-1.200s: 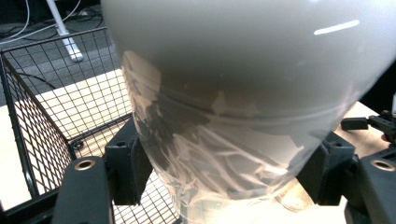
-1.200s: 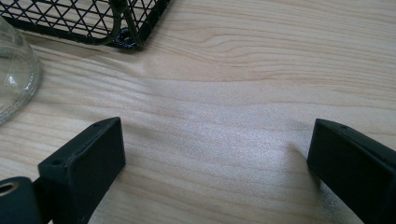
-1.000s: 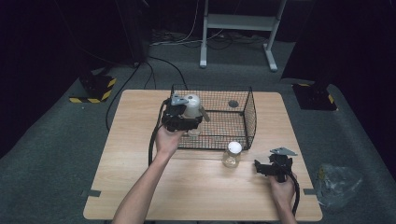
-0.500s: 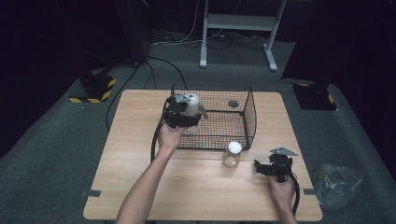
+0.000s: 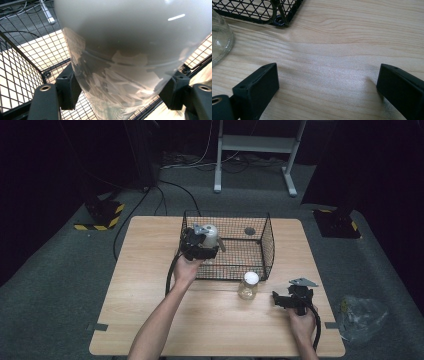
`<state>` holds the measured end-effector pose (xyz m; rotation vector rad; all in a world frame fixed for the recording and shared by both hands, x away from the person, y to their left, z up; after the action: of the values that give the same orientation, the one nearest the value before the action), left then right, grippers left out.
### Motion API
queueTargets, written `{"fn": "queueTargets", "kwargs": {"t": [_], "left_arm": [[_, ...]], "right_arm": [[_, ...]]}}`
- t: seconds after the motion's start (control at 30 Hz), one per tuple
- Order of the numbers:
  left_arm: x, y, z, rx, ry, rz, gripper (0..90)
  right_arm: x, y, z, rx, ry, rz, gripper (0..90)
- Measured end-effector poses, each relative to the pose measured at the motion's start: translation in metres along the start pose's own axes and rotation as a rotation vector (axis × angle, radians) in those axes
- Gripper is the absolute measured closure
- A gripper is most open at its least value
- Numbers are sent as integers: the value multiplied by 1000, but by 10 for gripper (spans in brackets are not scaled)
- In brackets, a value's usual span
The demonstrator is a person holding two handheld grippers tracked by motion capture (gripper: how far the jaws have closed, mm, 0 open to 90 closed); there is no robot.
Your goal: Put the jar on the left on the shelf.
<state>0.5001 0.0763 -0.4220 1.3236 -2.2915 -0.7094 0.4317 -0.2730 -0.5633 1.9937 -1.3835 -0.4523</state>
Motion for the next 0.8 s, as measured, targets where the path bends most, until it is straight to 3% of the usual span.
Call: {"fn": "queueTargets", "kwargs": {"t": [0.5,0.8], "left_arm": [[-3,-17,17,-30,46,15,300],[-2,-27,24,-57,46,6,299]], "right_arm": [[0,0,0,0,0,0,39],[0,0,0,0,0,0,39]]}}
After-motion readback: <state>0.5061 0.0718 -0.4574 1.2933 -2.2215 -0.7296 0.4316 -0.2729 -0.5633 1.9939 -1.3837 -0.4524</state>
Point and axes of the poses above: each handheld gripper's, and its own axes: y roughly backward along the jaws, z roughly out of its underside, x roughly to its right, the point moved 3 cm from there along -y, roughly forward along the jaws, and after that the axes turned 6 degrees about y, right-handed, at the moved point
